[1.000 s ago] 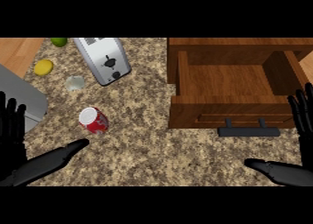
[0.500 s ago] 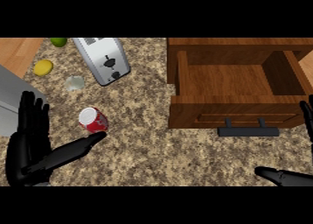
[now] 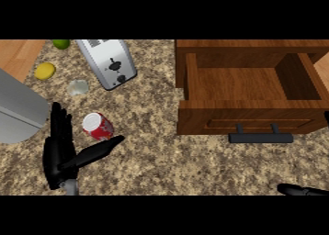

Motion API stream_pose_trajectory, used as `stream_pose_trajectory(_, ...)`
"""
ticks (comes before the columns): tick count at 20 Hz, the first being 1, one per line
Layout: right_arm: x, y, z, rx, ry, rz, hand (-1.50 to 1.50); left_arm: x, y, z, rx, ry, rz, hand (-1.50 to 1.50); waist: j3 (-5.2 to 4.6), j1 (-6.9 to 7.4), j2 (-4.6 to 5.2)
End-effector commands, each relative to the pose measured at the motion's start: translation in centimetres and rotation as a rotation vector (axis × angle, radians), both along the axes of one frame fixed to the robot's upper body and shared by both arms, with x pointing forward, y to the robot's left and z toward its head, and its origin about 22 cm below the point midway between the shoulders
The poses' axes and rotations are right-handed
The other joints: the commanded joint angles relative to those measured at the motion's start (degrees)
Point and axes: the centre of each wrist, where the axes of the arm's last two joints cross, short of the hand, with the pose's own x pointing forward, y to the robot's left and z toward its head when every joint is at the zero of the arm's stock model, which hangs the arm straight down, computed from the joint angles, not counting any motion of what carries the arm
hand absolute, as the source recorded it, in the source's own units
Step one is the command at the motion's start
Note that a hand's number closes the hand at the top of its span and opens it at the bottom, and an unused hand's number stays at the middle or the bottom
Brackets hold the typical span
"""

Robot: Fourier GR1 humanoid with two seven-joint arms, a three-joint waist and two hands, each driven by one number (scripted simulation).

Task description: Pick up the can, place it into the drawer and close the drawer

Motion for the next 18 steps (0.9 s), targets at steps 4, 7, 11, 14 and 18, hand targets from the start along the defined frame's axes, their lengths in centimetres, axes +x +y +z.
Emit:
stream_pose_trajectory(4,-1.0,-1.2,1.7,-0.007,0.008,-0.013,-1.50,-0.7,-0.8,-3.3,-0.001,0.026,0.056,-1.50,0.01,0.12,-0.03)
stream_pose_trajectory(7,-1.2,-1.2,0.3,0.004,0.009,-0.015,-1.50,0.1,1.1,-6.3,-0.018,0.013,0.070,-1.50,-0.01,0.02,0.00)
stream_pose_trajectory(11,-0.9,-1.2,2.4,-0.001,0.012,-0.017,-1.50,1.0,1.6,-8.6,-0.011,0.050,0.083,-1.50,-0.02,-0.09,0.02)
stream_pose_trajectory(14,-0.5,-0.2,1.7,-0.011,0.005,-0.018,-1.50,1.8,3.9,-7.4,-0.029,0.053,0.091,-1.50,0.00,0.10,0.00)
stream_pose_trajectory(18,-1.4,-0.7,2.0,-0.026,-0.009,-0.002,-1.50,0.6,3.0,-11.0,-0.029,0.076,0.095,-1.50,0.00,0.02,0.01)
